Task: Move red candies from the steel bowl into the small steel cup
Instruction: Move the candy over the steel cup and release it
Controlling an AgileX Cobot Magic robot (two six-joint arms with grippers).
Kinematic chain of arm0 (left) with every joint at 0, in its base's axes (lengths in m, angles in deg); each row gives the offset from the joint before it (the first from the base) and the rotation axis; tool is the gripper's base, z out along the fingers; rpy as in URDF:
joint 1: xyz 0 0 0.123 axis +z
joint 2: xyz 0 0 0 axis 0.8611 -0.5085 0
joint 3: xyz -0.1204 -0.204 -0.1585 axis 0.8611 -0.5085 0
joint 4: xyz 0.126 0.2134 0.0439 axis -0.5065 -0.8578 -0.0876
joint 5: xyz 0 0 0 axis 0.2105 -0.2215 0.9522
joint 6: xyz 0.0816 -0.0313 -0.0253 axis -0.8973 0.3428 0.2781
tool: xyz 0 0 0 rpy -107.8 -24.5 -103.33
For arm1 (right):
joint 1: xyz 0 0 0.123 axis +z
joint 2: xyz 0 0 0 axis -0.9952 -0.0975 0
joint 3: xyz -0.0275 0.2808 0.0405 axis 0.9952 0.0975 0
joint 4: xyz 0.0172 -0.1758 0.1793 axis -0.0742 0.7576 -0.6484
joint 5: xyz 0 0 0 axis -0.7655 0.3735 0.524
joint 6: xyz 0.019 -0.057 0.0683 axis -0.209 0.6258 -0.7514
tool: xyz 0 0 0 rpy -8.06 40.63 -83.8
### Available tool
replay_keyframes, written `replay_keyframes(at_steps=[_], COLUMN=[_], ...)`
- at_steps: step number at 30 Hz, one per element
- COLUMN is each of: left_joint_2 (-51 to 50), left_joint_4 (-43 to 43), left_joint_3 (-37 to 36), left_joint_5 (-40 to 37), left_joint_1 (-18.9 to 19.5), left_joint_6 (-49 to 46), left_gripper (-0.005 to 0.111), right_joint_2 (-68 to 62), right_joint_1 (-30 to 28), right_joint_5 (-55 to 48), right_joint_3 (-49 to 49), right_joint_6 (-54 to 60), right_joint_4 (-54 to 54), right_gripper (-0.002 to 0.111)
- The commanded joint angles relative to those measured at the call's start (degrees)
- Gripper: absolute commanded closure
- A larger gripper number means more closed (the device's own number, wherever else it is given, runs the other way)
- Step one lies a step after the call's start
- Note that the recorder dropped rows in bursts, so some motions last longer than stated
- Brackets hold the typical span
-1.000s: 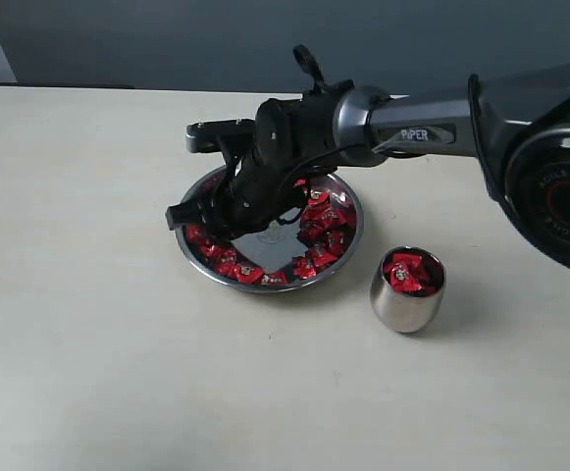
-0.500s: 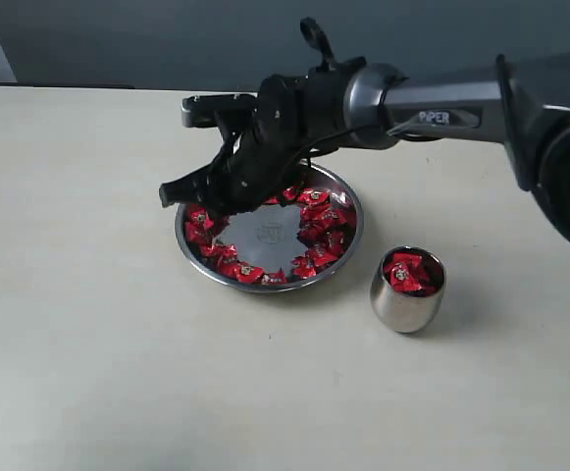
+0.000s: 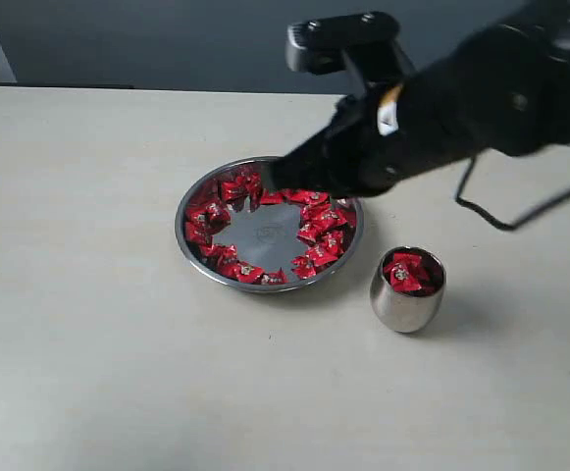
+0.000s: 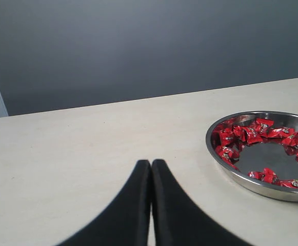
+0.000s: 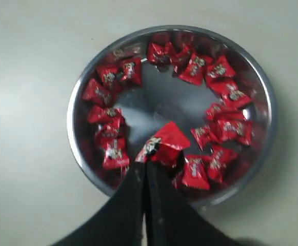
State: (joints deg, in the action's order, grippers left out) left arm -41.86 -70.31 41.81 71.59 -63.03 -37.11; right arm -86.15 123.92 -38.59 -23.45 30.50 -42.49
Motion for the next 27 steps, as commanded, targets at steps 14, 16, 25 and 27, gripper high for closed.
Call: replay_keyframes(at_steps=[14, 16, 25, 27], left_joint_2=[0.3, 0.3, 0.3, 0.3], left_joint_4=[0.1, 0.1, 0.1, 0.1], left_joint_3=[-0.3, -0.3, -0.3, -0.3], left_joint_5=[0.3, 0.3, 0.3, 0.3], left_joint_1=[0.0, 0.0, 0.0, 0.0], left_joint_6=[0.0, 0.0, 0.0, 0.0], left_gripper=[0.105, 0.105, 0.105, 0.105], right_joint_2=[9.6, 8.1, 4.2, 4.0], right_joint_1=[-0.2, -0.2, -0.2, -0.2], right_joint_5=[-4.9, -4.8, -4.4, -3.2], right_joint_3=[20.8, 20.8, 20.8, 20.8], right_joint_6=[-25.8, -26.4, -36.3, -36.3], right_joint_4=[30.1, 31.1, 40.2, 40.5], right_gripper=[0.109, 0.109, 0.109, 0.109])
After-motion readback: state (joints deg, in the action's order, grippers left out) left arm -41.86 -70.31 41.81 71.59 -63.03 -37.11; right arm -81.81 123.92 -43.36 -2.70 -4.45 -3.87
